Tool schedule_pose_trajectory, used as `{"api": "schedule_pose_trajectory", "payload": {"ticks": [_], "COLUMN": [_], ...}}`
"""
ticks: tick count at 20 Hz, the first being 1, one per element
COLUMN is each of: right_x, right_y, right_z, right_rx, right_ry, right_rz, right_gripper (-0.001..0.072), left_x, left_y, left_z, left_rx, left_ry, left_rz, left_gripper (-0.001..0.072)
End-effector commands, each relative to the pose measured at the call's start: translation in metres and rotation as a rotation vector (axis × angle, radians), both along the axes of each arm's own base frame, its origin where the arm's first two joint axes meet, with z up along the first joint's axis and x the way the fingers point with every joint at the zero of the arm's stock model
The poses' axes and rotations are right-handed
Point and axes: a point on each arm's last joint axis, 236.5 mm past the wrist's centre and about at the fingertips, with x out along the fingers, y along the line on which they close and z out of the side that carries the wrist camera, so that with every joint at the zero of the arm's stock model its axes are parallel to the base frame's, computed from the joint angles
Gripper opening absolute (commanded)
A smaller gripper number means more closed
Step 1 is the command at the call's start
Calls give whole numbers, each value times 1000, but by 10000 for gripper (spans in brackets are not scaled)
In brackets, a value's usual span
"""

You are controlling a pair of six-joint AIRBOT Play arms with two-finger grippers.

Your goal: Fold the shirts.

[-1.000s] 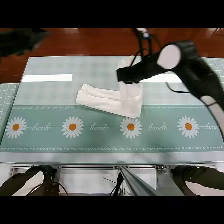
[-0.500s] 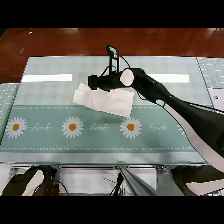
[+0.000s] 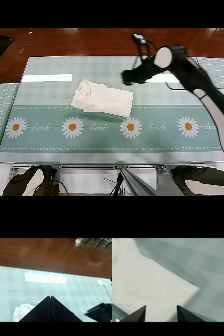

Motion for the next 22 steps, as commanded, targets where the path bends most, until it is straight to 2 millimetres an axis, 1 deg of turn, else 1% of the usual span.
{"api": "schedule_pose_trajectory", "payload": {"ticks": [1, 2, 3, 4, 5, 6, 7, 9, 10, 13, 16, 17, 19, 21, 22], "right_x": [-48, -56, -57, -54, -51, -50, -51, -56, -56, -53, -40, -39, -46, -53, -54], "right_y": [-162, -153, -131, -108, -90, -77, -68, -51, -42, -20, -1, 7, 23, 31, 33], "right_z": [-22, -38, -51, -61, -68, -78, -89, -110, -117, -125, -123, -124, -136, -151, -155], "right_rx": [-395, -253, -61, 118, 248, 338, 386, 451, 482, 497, 513, 533, 559, 555, 561], "right_ry": [267, 332, 373, 389, 390, 387, 386, 384, 370, 310, 240, 244, 300, 347, 364], "right_rz": [-119, -152, -192, -223, -246, -269, -294, -344, -363, -366, -378, -391, -408, -415, -424], "right_gripper": [461, 463, 509, 576, 601, 602, 602, 603, 604, 603, 594, 586, 577, 575, 560], "left_x": [1, 0, 0, -1, -3, -5, -7, -10, -10, -10, -10, -10, -10, -9, -9], "left_y": [9, 9, 10, 9, 8, 6, 4, 1, 1, 1, 0, 0, 0, 0, 1], "left_z": [-5, -7, -11, -15, -19, -23, -26, -29, -29, -29, -29, -29, -29, -30, -30], "left_rx": [23, 30, 37, 46, 52, 54, 55, 56, 56, 55, 54, 54, 54, 55, 54], "left_ry": [11, 19, 30, 45, 60, 77, 92, 107, 108, 109, 109, 109, 109, 109, 110], "left_rz": [23, 22, 19, 13, 4, -10, -23, -37, -38, -38, -40, -40, -40, -40, -40], "left_gripper": [27, 27, 26, 27, 27, 27, 27, 27, 27, 27, 27, 26, 27, 27, 26]}}
